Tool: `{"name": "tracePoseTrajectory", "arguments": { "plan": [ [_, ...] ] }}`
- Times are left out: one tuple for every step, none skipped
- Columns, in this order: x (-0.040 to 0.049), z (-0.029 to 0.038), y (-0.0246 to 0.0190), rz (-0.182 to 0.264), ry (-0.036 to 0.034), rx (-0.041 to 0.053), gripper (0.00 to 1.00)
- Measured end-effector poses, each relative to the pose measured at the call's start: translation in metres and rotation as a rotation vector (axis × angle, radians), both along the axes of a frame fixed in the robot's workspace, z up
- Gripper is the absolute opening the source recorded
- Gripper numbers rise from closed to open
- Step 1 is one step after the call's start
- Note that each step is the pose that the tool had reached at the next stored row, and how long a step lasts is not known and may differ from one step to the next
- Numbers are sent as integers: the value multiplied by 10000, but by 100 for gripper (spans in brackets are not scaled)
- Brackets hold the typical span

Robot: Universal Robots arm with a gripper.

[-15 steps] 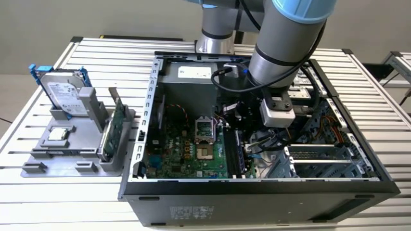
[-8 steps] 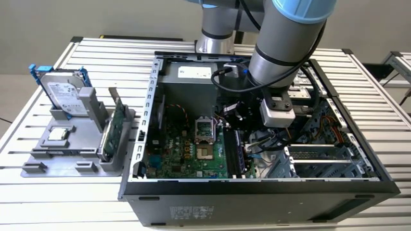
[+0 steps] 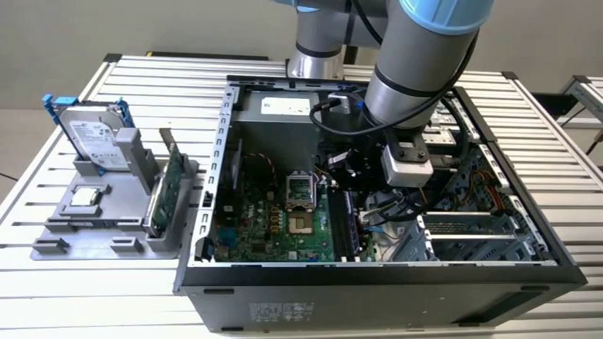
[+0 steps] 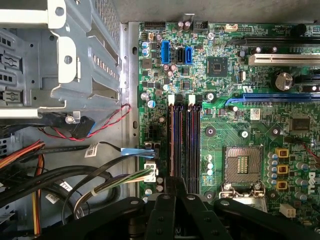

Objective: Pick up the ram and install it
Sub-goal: 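Press down the ram until it locks into place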

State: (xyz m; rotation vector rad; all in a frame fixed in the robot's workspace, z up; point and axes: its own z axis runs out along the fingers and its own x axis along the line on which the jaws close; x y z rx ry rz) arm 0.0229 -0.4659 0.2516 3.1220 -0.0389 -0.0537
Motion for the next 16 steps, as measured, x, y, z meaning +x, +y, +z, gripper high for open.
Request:
{"name": "tracePoseTrajectory", "arguments": {
  "plan": [
    [0,0,0,0,0,0,0],
    [0,0,0,0,0,0,0],
    [0,0,0,0,0,0,0],
    [0,0,0,0,0,0,0],
    [0,0,0,0,0,0,0],
    [0,0,0,0,0,0,0],
    [0,0,0,0,0,1,0],
    [0,0,0,5,0,1,0],
    [0,0,0,23,1,1,0],
    [0,0,0,63,1,-1,0],
    [0,0,-1,117,1,-3,0],
    [0,-1,0,195,1,-2,0],
    [0,-4,0,295,0,1,0],
    [-1,-8,0,393,1,2,0],
    [-1,-12,0,490,1,2,0],
    [-2,-16,0,599,1,1,0]
  ]
}}
